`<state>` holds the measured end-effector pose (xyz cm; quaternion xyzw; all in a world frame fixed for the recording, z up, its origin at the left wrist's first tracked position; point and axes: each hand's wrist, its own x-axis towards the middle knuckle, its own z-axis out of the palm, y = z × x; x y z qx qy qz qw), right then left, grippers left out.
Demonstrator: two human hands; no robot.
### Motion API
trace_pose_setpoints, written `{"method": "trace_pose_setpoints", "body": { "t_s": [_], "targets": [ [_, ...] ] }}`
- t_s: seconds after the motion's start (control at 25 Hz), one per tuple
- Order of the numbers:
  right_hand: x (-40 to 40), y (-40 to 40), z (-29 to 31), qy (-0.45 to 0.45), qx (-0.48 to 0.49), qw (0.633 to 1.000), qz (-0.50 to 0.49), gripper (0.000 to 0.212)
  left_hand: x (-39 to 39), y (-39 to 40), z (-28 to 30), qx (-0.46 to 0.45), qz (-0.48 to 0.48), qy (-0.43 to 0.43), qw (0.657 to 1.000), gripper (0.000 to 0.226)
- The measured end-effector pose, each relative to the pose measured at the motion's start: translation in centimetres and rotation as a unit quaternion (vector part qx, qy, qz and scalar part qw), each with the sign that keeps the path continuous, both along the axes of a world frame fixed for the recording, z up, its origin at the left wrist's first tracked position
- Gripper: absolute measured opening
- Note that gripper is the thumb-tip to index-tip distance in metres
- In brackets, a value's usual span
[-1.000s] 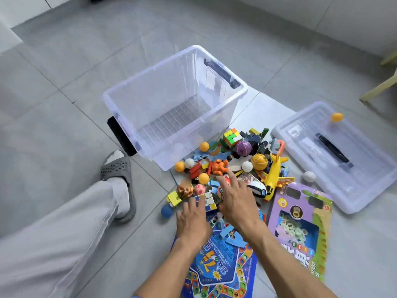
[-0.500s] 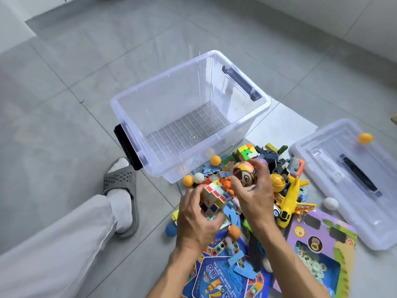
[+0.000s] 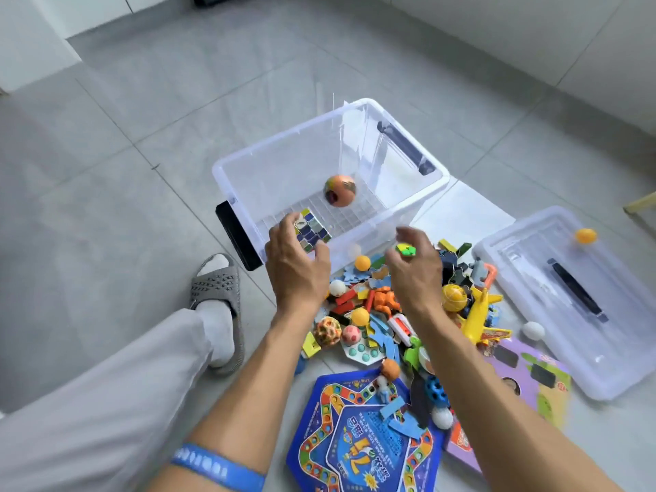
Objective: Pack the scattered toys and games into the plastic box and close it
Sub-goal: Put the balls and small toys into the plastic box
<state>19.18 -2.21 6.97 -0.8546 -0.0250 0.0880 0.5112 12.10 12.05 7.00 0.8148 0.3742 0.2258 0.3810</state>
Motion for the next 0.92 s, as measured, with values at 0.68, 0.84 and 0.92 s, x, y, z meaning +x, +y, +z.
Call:
{"method": "trace_pose_setpoints", "body": {
  "t_s": [0.68,0.84,0.92],
  "targets": [
    [-3.4,-2.5,-17.0,-0.102,-0.384,0.834,0.384,0.044,-5.0,-7.6,-17.5,0.208,-0.332,0.321,0.862,0.055],
    [-3.8,-3.9,-17.0,-0.065,-0.332,0.887,0.314,0.034,-4.8,-7.7,-17.0,0.185,-0.32,0.292,0.882,0.034],
    [-4.7,-4.5,-15.4,0.03,-0.198,0.961,0.189,0.019,-5.9,-7.5,-16.4,0.126,-0.267,0.25,0.922,0.025]
  ]
}}
